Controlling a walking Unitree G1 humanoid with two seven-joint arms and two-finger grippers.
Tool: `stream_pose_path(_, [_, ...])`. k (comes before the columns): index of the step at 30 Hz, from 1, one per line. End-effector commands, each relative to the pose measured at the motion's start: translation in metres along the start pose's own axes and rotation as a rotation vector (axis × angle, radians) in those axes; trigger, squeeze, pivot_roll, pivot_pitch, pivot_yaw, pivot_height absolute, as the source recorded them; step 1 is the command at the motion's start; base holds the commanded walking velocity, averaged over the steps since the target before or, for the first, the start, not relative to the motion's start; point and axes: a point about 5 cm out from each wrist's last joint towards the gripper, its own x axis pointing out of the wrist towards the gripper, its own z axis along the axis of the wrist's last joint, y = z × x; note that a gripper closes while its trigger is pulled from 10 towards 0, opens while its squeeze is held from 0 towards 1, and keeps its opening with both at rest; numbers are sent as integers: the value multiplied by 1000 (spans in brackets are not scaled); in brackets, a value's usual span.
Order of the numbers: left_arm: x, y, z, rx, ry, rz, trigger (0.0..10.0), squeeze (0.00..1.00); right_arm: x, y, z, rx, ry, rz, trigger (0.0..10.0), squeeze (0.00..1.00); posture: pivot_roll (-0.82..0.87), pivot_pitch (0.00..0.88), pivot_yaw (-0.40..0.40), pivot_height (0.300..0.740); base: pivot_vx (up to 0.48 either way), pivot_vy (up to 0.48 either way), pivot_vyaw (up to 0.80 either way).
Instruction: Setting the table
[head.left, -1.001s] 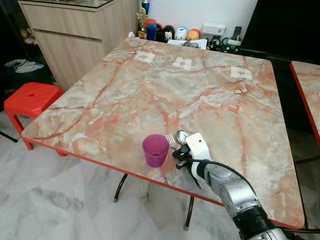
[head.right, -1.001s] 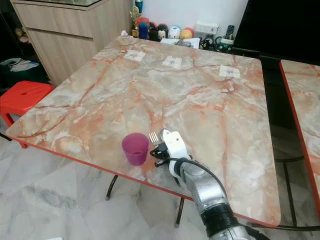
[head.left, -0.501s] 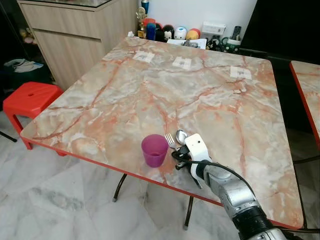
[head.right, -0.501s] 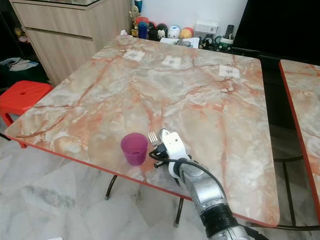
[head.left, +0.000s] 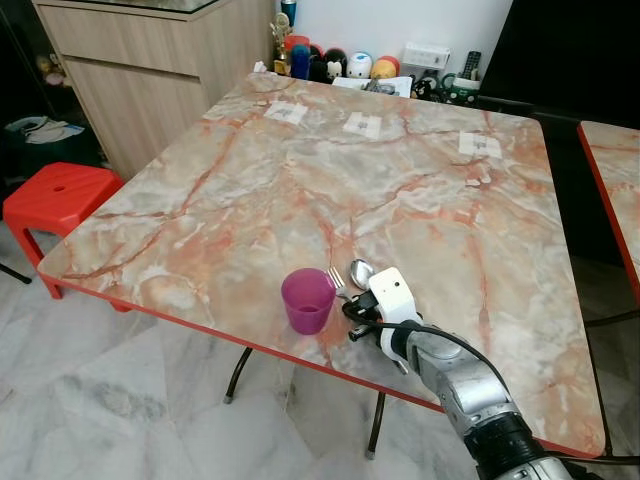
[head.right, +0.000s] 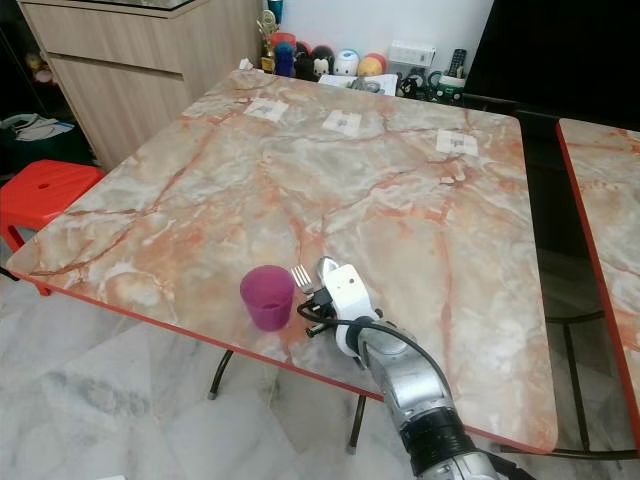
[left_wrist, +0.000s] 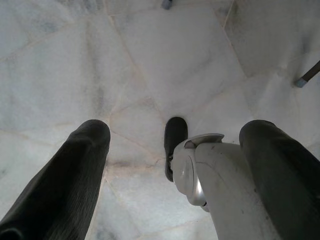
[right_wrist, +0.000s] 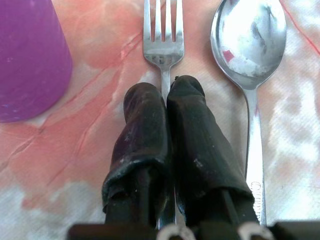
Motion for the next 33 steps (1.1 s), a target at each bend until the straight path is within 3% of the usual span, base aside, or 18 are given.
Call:
stream_pose_path(1, [-2, -1, -8, 3, 33, -5, 10000, 0, 0, 1, -13, 11, 46, 0, 0, 0, 54, 154, -43, 740, 0, 0, 0])
stream_pose_path(5, [-2, -1, -8, 4, 33, -4, 10000, 0, 0, 0, -9, 11, 15, -11, 0, 0, 54, 153, -42, 740, 0, 0, 0])
stream_pose_path(14, [-2, -1, -8, 6, 34, -5, 10000, 0, -6, -6, 26, 103, -214, -67, 0, 0, 52, 151, -37, 740, 0, 0, 0])
stream_pose_path(19, [-2, -1, -8, 6, 34, -6, 10000, 0, -10, -8, 35, 122, -280, -87, 0, 0, 51, 151, -36, 740, 0, 0, 0])
stream_pose_path(20, [-3, -1, -9, 6, 34, -6, 10000, 0, -13, -10, 40, 123, -321, -96, 3882, 0, 49, 150, -36, 740, 0, 0, 0])
stream_pose_path(21, [-3, -1, -9, 5, 34, -6, 10000, 0, -14, -10, 42, 122, -340, -101, 3882, 0, 49, 150, -36, 740, 0, 0, 0])
stream_pose_path(22, [-3, -1, -9, 5, 35, -6, 10000, 0, -17, -12, 47, 116, -376, -112, 10000, 0, 48, 148, -37, 740, 0, 0, 0])
stream_pose_path(29, [-3, -2, -10, 5, 35, -7, 10000, 0, -36, -26, 54, 148, -526, -260, 10000, 0, 40, 141, -41, 740, 0, 0, 0])
stream_pose_path(33, [-3, -2, -11, 3, 36, -8, 10000, 0, -50, -36, 40, 196, -545, -393, 10000, 0, 40, 137, -44, 740, 0, 0, 0])
